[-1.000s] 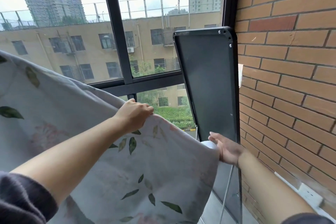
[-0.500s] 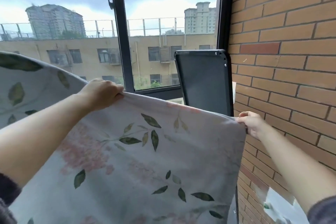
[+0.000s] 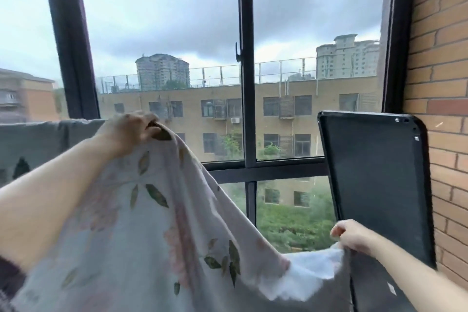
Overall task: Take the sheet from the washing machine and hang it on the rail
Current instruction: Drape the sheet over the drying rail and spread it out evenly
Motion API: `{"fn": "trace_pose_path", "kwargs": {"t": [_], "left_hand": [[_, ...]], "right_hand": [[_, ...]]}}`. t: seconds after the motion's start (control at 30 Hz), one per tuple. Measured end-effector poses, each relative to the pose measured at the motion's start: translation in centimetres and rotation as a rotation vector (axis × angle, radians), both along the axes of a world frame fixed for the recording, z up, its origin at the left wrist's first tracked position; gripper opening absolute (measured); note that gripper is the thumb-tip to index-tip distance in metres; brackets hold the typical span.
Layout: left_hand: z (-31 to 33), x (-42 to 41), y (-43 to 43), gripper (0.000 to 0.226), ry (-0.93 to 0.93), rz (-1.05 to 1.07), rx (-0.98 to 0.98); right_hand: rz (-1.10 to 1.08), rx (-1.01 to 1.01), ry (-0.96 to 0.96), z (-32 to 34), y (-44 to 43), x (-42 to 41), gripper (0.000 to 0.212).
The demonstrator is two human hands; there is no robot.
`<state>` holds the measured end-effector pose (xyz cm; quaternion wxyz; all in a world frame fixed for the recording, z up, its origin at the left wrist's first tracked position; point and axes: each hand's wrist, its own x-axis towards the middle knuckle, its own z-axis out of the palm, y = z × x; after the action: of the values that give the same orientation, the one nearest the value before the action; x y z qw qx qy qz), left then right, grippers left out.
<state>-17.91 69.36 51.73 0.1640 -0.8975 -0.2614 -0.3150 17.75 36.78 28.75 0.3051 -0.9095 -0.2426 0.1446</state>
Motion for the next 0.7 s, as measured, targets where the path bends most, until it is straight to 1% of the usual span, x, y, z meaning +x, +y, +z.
{"fn": "trace_pose_path", "kwargs": {"t": [0.1, 0.17, 0.3, 0.4, 0.47, 0.53, 0.6, 0.7], "left_hand": [[0.5, -1.5, 1.0, 0.019, -0.077, -0.161, -0.085], [0.4, -1.6, 1.2, 0.019, -0.134, -0.234, -0.107], [0.1, -1.6, 2.8, 0.020, -0.215, -0.336, -0.108], [-0.3, -1.1, 3.1, 0.017, -0.297, -0.388, -0.080], [-0.4, -0.8, 3.5, 0.015, -0.328, -0.405, -0.080], [-0.2, -1.1, 4.2, 0.015, -0.328, -0.412, -0.090], [-0.1, -1.5, 4.9, 0.015, -0.315, -0.424, -0.094], [0.2, -2.2, 4.9, 0.016, -0.312, -0.436, -0.073]], "right_hand": [[0.163, -0.107, -0.072, 2.0, 4.7, -3.0, 0.030], [0.262, -0.072, -0.115, 3.7, 8.2, -5.3, 0.029], [0.408, 0.180, -0.136, 8.0, 14.7, -12.0, 0.016], [0.508, 0.453, -0.051, 11.5, 18.4, -16.9, 0.024], [0.559, 0.584, -0.028, 13.3, 20.7, -19.6, 0.029], [0.536, 0.687, -0.075, 14.3, 22.9, -22.0, 0.021], [0.453, 0.765, -0.170, 14.6, 24.1, -23.4, 0.012], [0.340, 0.873, -0.205, 14.5, 24.7, -24.2, 0.018]]}}
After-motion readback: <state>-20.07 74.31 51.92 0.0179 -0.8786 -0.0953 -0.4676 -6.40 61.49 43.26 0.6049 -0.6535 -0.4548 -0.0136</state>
